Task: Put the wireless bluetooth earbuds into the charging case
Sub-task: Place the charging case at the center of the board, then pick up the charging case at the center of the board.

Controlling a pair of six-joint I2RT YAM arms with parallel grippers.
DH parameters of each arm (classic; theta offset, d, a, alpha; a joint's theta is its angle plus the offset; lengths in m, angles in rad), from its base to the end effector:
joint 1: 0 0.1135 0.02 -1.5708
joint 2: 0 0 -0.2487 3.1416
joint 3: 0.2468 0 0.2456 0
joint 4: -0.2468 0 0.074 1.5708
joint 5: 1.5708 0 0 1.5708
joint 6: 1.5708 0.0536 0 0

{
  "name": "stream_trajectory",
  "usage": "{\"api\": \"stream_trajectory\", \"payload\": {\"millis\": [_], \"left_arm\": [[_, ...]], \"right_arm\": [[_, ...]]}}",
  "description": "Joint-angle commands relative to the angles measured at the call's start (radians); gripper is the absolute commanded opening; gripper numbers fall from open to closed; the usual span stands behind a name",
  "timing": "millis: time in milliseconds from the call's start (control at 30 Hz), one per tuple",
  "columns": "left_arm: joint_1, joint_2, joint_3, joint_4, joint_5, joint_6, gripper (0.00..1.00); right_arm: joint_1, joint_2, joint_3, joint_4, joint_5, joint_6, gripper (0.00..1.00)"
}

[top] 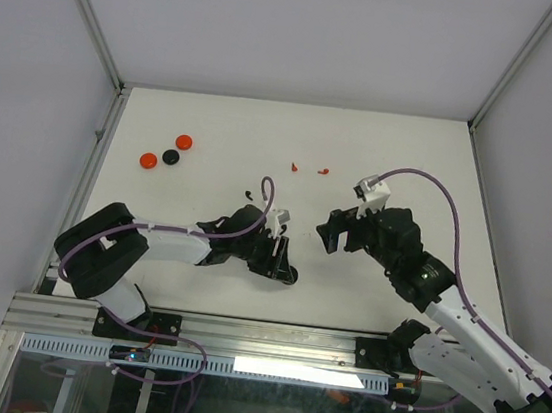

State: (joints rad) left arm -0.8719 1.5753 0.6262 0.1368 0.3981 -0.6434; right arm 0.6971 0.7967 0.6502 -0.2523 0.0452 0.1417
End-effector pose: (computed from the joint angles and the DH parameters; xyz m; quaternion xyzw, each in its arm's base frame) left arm 0.1729 -0.2380 0.1140 0.1765 0.8963 -0.3828 0.1374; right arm 0.1611 0.1317 0.2664 -0.2163 0.8045 0.2079 0.5126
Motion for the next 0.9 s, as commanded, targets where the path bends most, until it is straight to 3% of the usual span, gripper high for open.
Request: {"api": "stream_trajectory", "payload": {"millis": [0,233,400,633,867], "left_arm": [[-0.012,-0.074,0.007,-0.071,-0.099,-0.004,0.55],[0.000,-0.223,0.035,-0.275,-0.309,0.022,0.66],[0.080,-0.299,0.078,-0.430,-0.410,0.034,0.71],[0.330,-0.352,0.151,-0.551,-0.499,0.116,0.83],[0.564,-0.239,0.282,-0.588,-0.578,0.217,0.87]], "right_arm": [[-0.001,-0.035,0.005,-0.004,0.026,0.020,0.87],[-0.001,-0.036,0.026,-0.031,0.040,0.000,0.88],[-0.002,-0.022,0.020,-0.023,0.095,-0.034,0.89],[-0.001,-0.077,-0.031,0.065,0.116,-0.008,0.90],[-0.002,-0.106,-0.050,0.089,0.141,-0.023,0.90]]}}
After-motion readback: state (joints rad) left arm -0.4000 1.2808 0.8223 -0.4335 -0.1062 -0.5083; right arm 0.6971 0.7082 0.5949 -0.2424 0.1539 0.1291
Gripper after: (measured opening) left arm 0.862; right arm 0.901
